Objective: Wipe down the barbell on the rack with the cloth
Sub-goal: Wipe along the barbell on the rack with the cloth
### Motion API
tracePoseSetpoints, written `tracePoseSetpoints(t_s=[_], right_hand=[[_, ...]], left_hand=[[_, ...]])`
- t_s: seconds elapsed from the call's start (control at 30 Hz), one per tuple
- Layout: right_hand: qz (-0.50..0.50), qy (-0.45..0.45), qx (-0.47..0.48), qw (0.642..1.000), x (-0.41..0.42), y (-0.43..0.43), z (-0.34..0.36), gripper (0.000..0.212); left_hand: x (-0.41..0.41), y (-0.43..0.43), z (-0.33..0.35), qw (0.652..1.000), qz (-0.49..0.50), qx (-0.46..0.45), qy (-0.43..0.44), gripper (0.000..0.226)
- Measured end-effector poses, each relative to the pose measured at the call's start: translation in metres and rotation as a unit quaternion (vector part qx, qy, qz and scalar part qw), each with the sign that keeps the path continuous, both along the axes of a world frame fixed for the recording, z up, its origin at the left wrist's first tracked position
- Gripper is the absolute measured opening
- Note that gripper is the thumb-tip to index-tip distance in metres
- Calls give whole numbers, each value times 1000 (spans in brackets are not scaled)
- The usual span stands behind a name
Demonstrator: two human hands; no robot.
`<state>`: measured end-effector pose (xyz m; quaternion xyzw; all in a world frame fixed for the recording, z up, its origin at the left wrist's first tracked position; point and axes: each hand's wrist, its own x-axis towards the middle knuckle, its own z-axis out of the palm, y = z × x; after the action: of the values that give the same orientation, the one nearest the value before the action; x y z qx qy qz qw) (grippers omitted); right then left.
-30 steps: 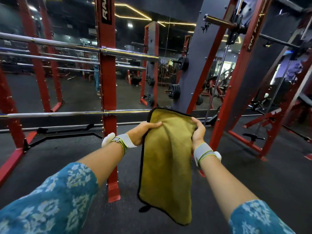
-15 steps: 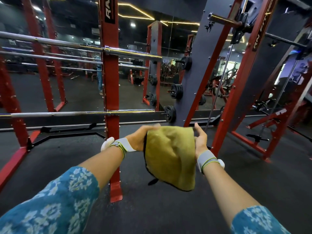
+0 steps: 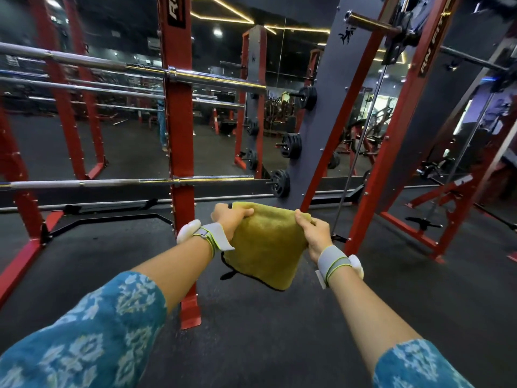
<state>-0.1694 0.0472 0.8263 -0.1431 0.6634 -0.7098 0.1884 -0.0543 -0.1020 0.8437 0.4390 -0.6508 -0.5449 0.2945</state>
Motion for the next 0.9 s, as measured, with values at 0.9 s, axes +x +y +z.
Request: tracePoseSetpoints(t_s=[0.9], right_hand=[[-153,148,-39,976,-17,-31,-39,67]], left_hand=[[-39,20,-17,976,-98,-193,-8,43]])
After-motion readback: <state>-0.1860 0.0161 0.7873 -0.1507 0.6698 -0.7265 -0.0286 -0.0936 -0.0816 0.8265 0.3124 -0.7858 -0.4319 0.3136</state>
